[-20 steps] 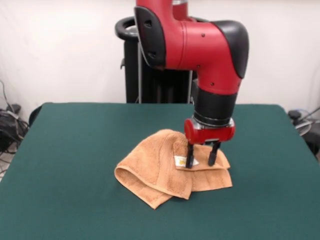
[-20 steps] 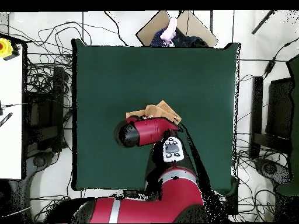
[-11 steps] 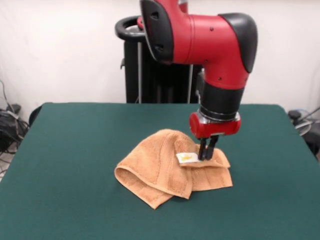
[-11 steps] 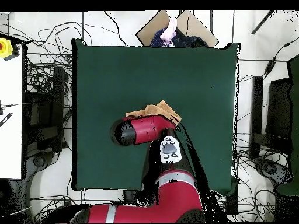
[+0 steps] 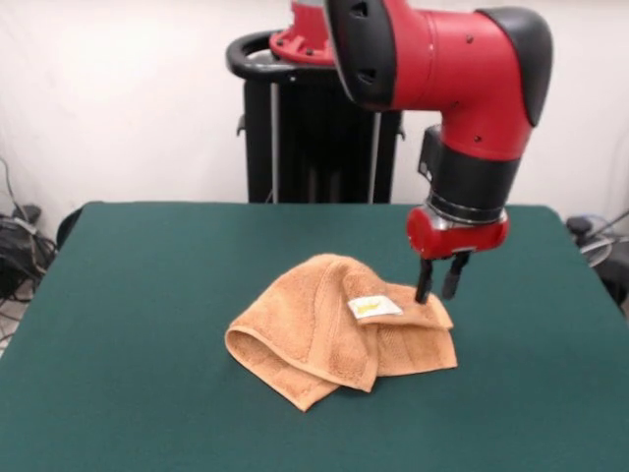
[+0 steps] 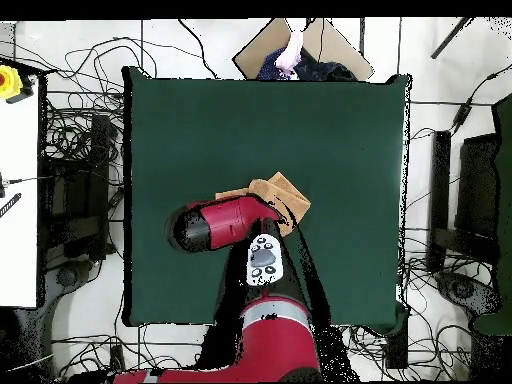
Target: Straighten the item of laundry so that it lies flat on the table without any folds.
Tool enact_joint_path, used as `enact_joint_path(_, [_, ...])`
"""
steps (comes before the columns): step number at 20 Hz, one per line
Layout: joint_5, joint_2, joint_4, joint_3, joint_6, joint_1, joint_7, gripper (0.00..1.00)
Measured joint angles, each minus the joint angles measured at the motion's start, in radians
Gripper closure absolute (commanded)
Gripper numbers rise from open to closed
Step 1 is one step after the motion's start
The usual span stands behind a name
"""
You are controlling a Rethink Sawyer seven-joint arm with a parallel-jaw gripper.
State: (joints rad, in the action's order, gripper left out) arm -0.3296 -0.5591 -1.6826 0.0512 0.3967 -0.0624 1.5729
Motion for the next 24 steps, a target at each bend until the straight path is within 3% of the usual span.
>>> enact_joint_path(11, [0.051,-0.061,-0.029,-0.014,-0.061,-0.090,0.002,0.00])
enact_joint_path(17, [0.119,-0.079,-0.051,-0.088,-0.155,-0.055,0.037,0.00])
enact_joint_path(21, [0.231,-0.073,-0.094,-0.115,-0.248,-0.023,0.109,0.00])
enact_joint_path(24, [0.385,-0.068,-0.160,-0.123,-0.332,0.008,0.235,0.00])
